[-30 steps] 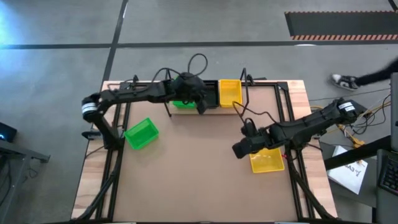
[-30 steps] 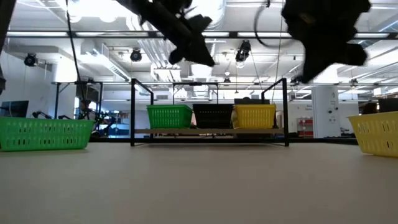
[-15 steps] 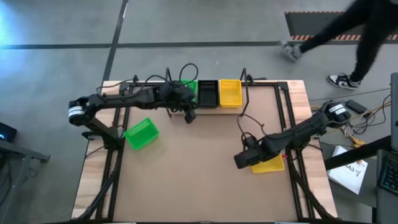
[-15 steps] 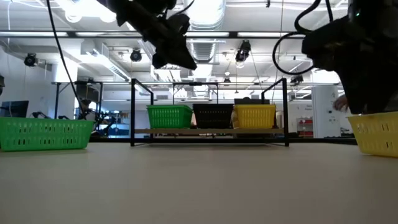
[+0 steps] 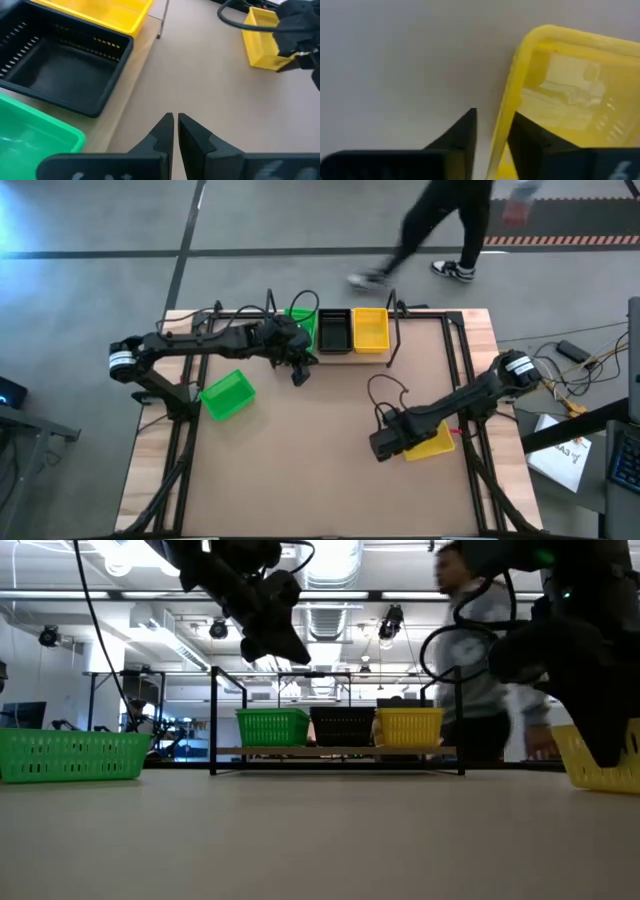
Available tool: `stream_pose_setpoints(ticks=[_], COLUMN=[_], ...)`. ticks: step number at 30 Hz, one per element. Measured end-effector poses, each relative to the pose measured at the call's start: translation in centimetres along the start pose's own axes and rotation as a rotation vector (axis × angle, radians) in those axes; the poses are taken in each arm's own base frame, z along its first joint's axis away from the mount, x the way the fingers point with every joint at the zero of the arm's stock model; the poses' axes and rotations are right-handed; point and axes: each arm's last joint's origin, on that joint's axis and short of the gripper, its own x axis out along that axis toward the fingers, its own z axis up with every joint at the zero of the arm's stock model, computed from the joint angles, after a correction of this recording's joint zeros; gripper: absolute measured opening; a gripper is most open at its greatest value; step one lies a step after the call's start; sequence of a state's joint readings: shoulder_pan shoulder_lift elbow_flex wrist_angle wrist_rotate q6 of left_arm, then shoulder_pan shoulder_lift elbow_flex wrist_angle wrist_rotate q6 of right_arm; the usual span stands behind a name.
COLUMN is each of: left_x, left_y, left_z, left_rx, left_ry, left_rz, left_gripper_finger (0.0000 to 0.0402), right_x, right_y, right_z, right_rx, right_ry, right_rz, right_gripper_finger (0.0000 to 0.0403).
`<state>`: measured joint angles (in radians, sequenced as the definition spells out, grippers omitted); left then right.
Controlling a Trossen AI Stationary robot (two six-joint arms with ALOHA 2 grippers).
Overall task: Stack baskets on shelf by color
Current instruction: Stack the yellow basket on top of the stacked yellow baskets on the shelf
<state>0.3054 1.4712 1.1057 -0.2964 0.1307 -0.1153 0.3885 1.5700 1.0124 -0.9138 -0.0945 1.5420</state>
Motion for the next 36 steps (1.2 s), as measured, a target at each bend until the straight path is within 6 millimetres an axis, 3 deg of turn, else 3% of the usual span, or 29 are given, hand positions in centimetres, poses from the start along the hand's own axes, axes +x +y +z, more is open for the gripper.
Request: stream_pose_setpoints(ticks=[4, 10, 15, 19, 24, 28, 36], left_x=[0.0, -0.2, -1.1, -1.9, -2.5, -2.7, -2.8], left_y=[0.0, -0.2, -0.2, -0.4, -0.5, -0.8, -1.5], left_z=[-0.1, -0.4, -1.1, -1.6, -3.1, -4.3, -5.6], left_rx=[-0.001, -0.011, -0.021, -0.07, -0.148, -0.2, -0.315], left_ry=[0.008, 0.036, 0.061, 0.066, 0.082, 0.084, 0.044], left_rz=[-0.021, -0.049, -0.046, -0.042, -0.04, -0.049, -0.078], left_gripper_finger=[0.0008, 0.0008, 0.0008, 0.0008, 0.0008, 0.0008, 0.0008], right_x=[-0.1, -2.0, -5.7, -10.0, -15.6, -18.1, -16.8], right_y=[0.9, 3.4, 5.9, 6.5, 5.1, 2.8, -2.9], right_z=[0.0, 1.3, 3.1, 5.2, 8.2, 11.8, 20.7], right_rx=[-0.104, -0.469, -0.9, -1.07, -1.163, -1.184, -1.129], right_ry=[0.016, -0.028, -0.15, -0.25, -0.383, -0.457, -0.43], right_rz=[0.013, 0.126, 0.263, 0.301, 0.204, 0.078, -0.052], right_gripper_finger=[0.002, 0.0011, 0.0008, 0.0008, 0.0008, 0.0008, 0.0008])
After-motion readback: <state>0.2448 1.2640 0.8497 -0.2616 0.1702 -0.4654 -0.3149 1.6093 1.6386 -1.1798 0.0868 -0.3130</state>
